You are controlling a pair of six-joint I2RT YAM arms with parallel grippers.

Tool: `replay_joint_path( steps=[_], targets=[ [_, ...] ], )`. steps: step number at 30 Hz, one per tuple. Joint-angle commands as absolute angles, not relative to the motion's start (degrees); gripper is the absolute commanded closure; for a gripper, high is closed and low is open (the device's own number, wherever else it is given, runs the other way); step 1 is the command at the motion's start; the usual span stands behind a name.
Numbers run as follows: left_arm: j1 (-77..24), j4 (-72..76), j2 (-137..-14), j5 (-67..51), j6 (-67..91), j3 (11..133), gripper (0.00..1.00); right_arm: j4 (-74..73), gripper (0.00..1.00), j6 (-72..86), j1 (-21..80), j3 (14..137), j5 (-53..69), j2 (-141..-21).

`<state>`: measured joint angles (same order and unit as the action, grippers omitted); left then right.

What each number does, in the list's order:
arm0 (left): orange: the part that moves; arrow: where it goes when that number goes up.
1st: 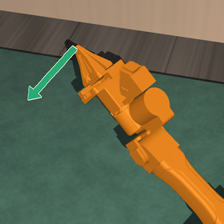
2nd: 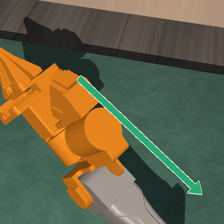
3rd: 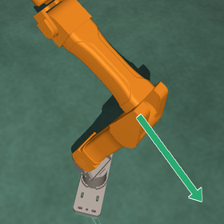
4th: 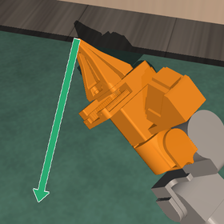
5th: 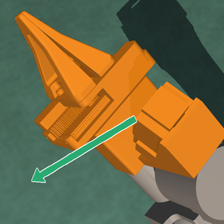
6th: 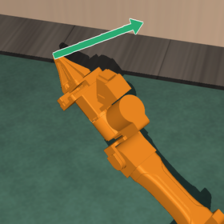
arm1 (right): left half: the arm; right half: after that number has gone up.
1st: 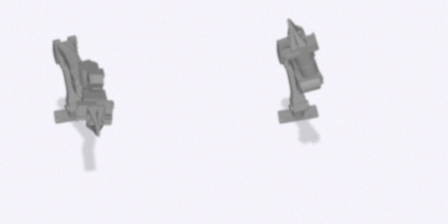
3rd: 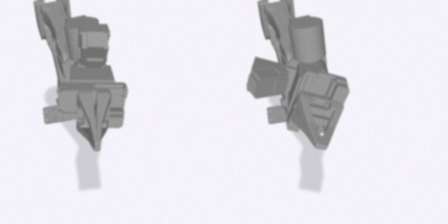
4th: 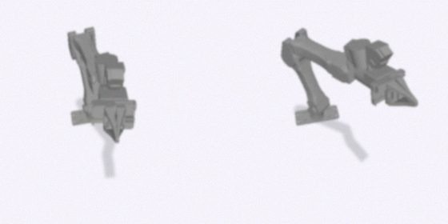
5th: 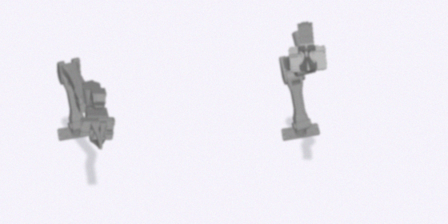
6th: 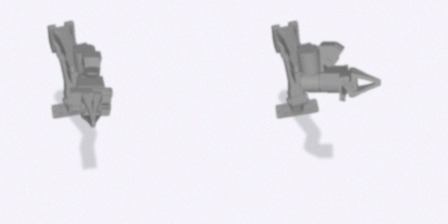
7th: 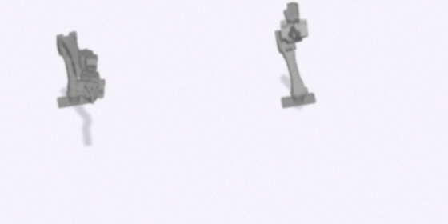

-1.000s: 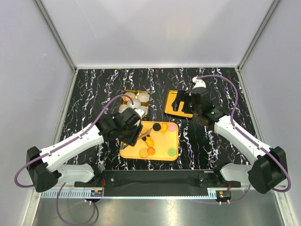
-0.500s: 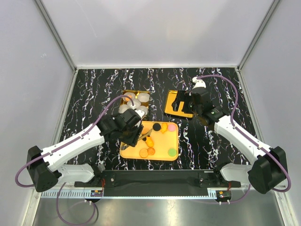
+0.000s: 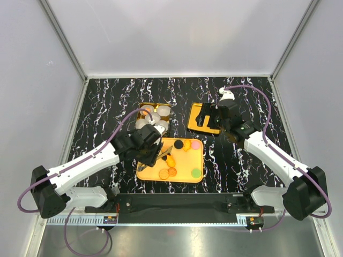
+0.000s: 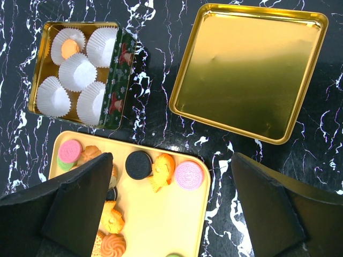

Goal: Pack the cookies

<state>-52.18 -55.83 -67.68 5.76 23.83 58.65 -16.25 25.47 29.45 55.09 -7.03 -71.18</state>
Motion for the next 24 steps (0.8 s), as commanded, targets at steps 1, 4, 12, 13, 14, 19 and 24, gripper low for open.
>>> replay_joint_path(
  steps=[1,4,12,13,14,19,24],
  targets=[
    [-52.4,-54.6,-67.9,5.9,23.8,59.3,0.58,-15.3,0.0,24.9,29.5,57.2,-8.5,-70.8],
    [-52.4,-54.8,-67.7,6.3,23.6,60.1,0.58,-15.3,0.0,24.8,29.5,57.3,-8.6,-70.8],
    [-52.4,-55.0,-66.2,6.9,22.8,61.8,0.59,-15.3,0.0,24.8,29.5,57.3,-8.6,-70.8],
    [-52.4,-55.1,-66.0,7.0,22.8,62.0,0.59,-15.4,0.0,24.7,29.5,57.2,-8.6,-70.8],
    [-52.4,-55.4,-66.0,7.4,22.8,62.2,0.59,-15.4,0.0,24.8,29.5,57.2,-8.6,-70.8],
    [-52.4,-55.9,-65.7,7.9,22.5,62.8,0.58,-15.3,0.0,24.8,29.5,57.2,-8.7,-70.8],
    [-52.4,-56.2,-64.9,6.2,21.8,64.0,0.58,-15.3,0.0,24.7,29.5,57.3,-8.6,-70.7]
  ],
)
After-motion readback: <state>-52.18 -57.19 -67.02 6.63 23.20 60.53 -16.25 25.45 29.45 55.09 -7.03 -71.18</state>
